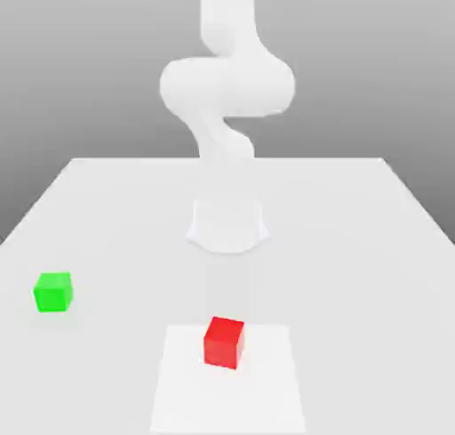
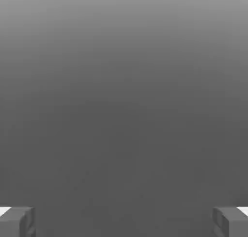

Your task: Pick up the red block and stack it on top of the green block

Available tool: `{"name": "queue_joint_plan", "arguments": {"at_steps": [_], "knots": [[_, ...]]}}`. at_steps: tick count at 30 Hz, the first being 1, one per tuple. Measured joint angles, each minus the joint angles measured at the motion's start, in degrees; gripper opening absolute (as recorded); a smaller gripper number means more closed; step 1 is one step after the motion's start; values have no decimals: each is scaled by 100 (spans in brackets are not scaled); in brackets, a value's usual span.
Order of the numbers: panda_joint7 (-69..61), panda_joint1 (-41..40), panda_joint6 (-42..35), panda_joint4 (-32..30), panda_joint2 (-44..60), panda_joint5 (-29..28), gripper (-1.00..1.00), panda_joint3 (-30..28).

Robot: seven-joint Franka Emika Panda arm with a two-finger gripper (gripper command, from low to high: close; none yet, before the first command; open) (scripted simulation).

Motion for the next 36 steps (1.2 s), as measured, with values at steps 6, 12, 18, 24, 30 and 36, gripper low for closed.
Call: {"name": "queue_joint_plan", "arguments": {"at_steps": [6,12,18,24,30,36], "knots": [[573,-310,790,-855,1242,-252,0,308],[1055,-494,1590,-1712,2503,-373,0,400],[1184,-474,2516,-2607,3872,35,0,375],[1363,-399,3405,-2569,4937,-122,0,246],[1462,-272,3816,-2514,5421,-272,-100,81],[1402,-301,3591,-2545,5149,-171,-100,140]]}}
